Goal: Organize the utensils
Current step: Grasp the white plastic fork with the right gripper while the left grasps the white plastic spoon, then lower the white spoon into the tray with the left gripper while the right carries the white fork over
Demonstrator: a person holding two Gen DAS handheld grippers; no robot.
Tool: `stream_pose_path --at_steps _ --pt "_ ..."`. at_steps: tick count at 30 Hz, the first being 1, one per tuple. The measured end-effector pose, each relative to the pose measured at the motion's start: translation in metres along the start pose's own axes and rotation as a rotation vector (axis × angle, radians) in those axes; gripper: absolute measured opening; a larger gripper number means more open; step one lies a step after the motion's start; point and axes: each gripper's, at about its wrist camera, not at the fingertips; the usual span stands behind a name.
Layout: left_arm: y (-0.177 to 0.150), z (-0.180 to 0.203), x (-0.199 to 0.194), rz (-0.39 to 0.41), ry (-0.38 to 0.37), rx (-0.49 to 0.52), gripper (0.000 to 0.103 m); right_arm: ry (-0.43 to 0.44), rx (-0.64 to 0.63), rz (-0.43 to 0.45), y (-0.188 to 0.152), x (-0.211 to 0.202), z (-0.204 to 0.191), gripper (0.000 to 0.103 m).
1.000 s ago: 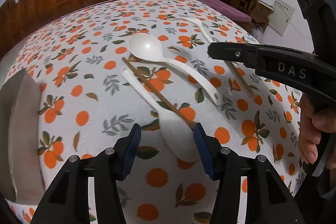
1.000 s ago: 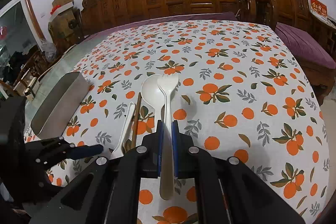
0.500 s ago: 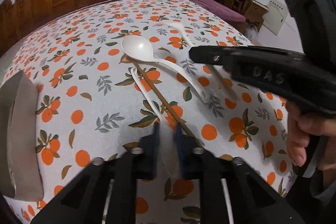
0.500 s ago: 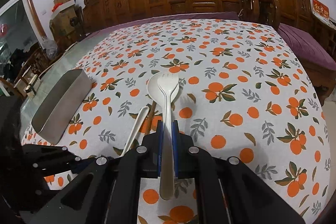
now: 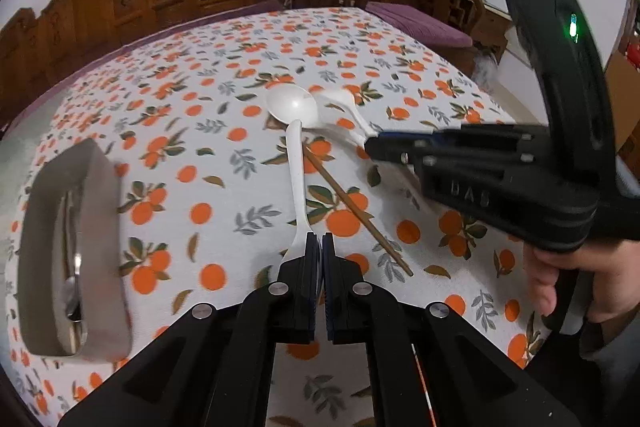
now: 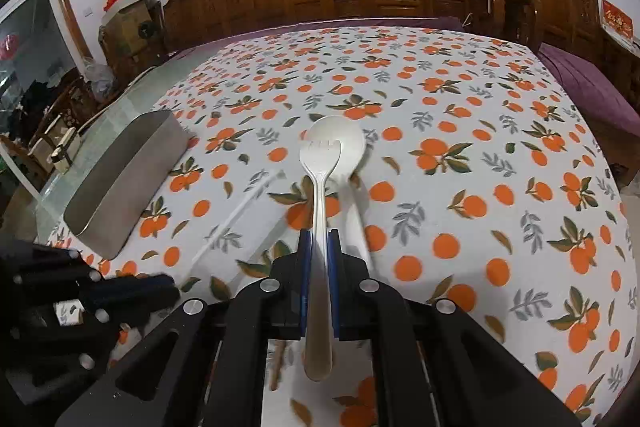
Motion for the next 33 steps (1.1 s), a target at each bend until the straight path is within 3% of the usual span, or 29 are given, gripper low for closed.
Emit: stream_pose_path --at_steps 14,33 --pt "-0.009 -0.048 -0.047 0.050 0.045 -0.050 0.002 0.011 -0.049 0.038 -0.002 -0.019 -0.042 0.010" --pt "-0.018 -0.132 -0.084 0.084 0.098 -0.140 0.002 0.017 -0.122 0.073 0.026 -0.046 -0.104 0.010"
Point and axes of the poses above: each gripper's, at about its wrist camera, not at the fingertips, and x roughly the way its jaws point, z to its right, y to its top
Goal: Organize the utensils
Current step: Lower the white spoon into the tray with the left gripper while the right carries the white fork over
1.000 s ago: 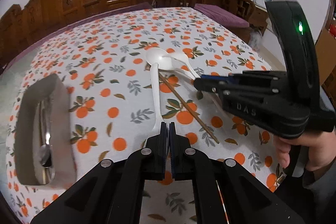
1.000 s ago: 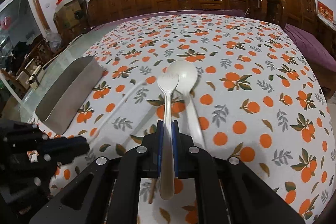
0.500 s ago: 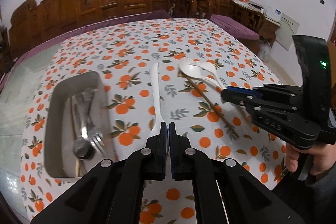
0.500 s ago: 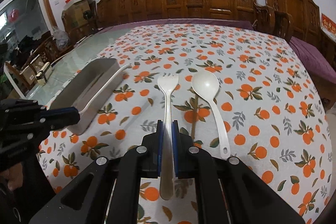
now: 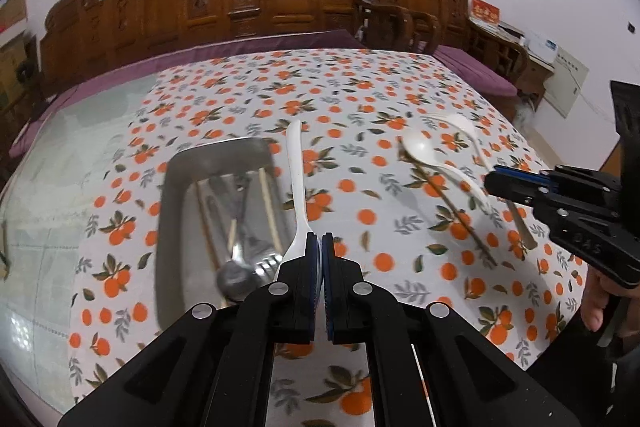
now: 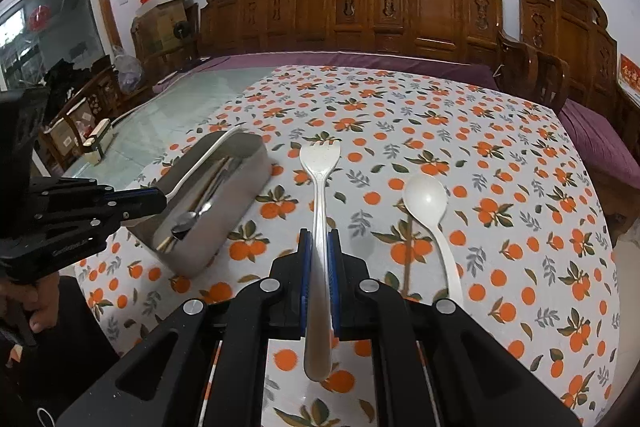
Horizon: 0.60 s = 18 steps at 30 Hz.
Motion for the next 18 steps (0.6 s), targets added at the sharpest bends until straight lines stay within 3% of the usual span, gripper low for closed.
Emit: stream_pose_path --at_steps 18 --pt "0.008 -0.081 0.032 -0.127 -0.021 -0.096 0.002 0.081 -0.044 -0.079 0.051 0.024 -0.057 0.010"
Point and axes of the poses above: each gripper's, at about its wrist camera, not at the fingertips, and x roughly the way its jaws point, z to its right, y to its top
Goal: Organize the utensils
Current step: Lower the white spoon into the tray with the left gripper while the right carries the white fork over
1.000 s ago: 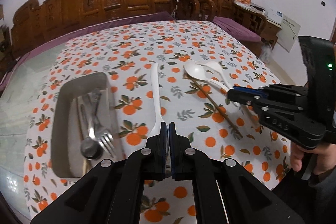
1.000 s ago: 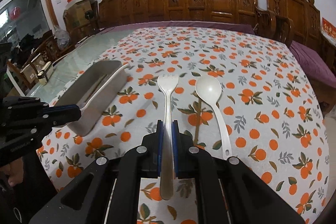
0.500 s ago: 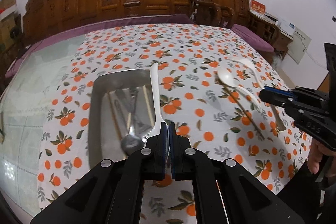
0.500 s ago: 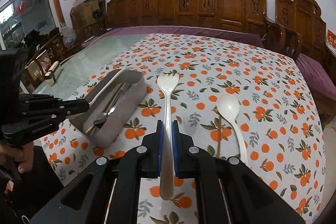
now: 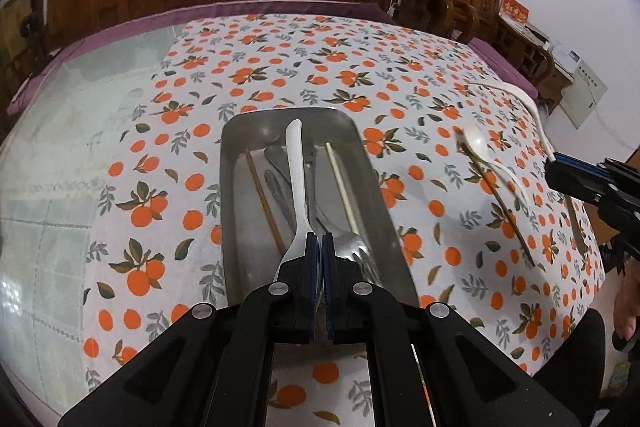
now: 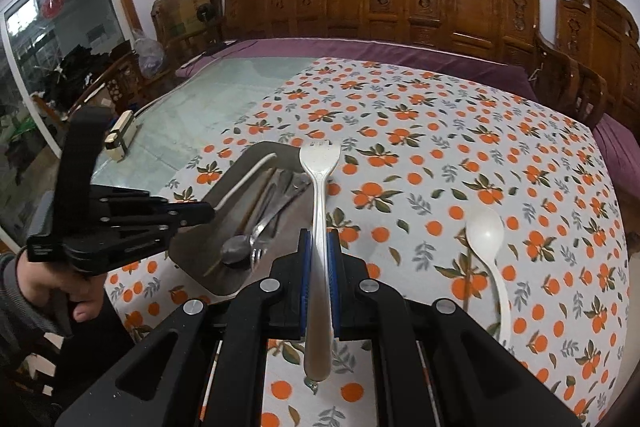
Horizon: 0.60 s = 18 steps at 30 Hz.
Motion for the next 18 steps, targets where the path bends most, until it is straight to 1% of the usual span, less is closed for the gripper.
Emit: stream_pose_path --at_steps 8,12,14,15,17,18 --pt "0.004 -0.015 0.025 -0.040 -0.034 -0.039 0.002 0.030 -0.013 -0.051 0.004 0.025 -0.017 0.010" --pt "0.005 -0.018 0.029 -0.053 -0.034 -0.032 0.002 0.047 -0.011 -0.077 0.005 0.039 -0.023 0.010" --pt "0.006 -0.020 0.027 -0.045 -0.028 -0.032 0.002 0.056 -0.014 -0.081 0.008 0.043 -0.027 0.010" --pt "0.007 -0.020 0.026 -0.043 -0.031 -0.032 0.003 0.058 -0.016 -0.082 0.009 0.045 -0.028 0.010" --pt "0.009 -0.022 0.021 -0.041 -0.036 -0.038 0.010 0.065 -0.013 -0.082 0.013 0.048 -0.030 0.010" --pt "0.010 -0.023 0.016 -0.031 -0.037 -0.039 0.011 0.070 -0.011 -0.082 0.014 0.049 -0.031 0.010"
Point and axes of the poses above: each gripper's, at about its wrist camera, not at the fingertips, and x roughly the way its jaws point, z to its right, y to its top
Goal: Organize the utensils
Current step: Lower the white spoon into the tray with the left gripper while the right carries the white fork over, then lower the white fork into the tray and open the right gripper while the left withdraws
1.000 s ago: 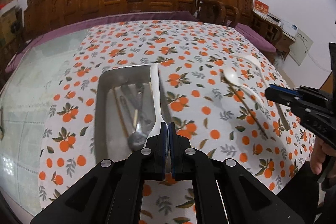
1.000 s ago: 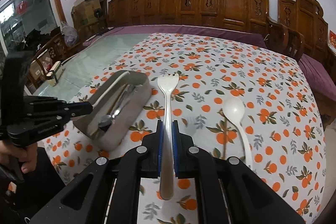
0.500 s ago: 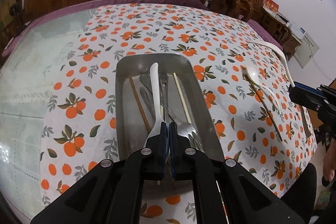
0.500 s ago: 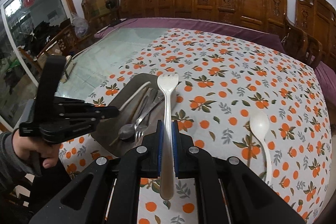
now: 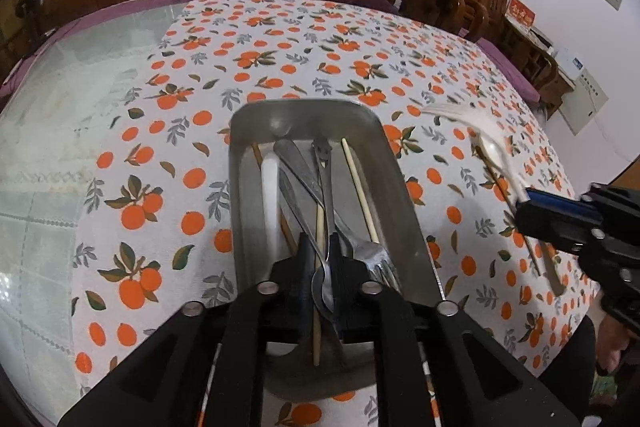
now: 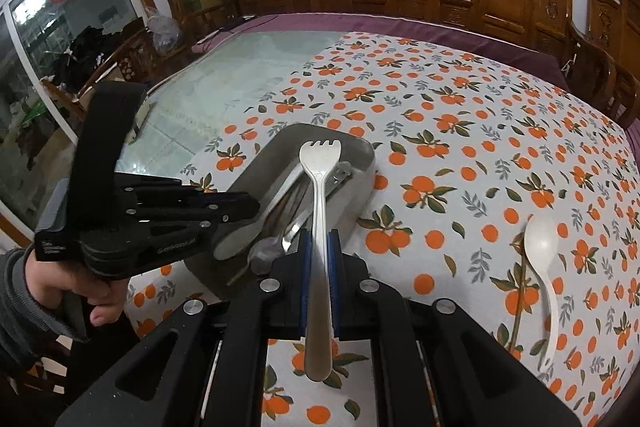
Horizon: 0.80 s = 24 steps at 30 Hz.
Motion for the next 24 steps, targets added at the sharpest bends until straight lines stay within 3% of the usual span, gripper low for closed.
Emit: stream_pose_path --at_steps 4,15,17,19,22,24 --pt "0.001 -0.003 -0.020 0.033 0.014 0.004 0.013 0.019 -0.005 0.005 0.007 0.007 -0.007 0.010" --pt "0.001 -0.020 -0.067 0.106 0.087 -0.001 0.033 0.039 0.013 -0.009 0.026 0.049 -0.023 0.010" --pt "0.001 -0.024 -0.073 0.118 0.099 -0.006 0.047 0.035 0.018 -0.015 0.028 0.059 -0.025 0.010" --pt "0.001 -0.027 -0.078 0.123 0.112 -0.011 0.048 0.024 0.024 -0.032 0.029 0.070 -0.024 0.010" --pt "0.001 -0.032 -0.085 0.135 0.119 -0.022 0.065 0.035 0.063 -0.059 0.028 0.086 -0.020 0.010" --pt "0.000 -0.035 -0.090 0.146 0.119 -0.026 0.071 0.040 0.078 -0.073 0.027 0.094 -0.018 0.010"
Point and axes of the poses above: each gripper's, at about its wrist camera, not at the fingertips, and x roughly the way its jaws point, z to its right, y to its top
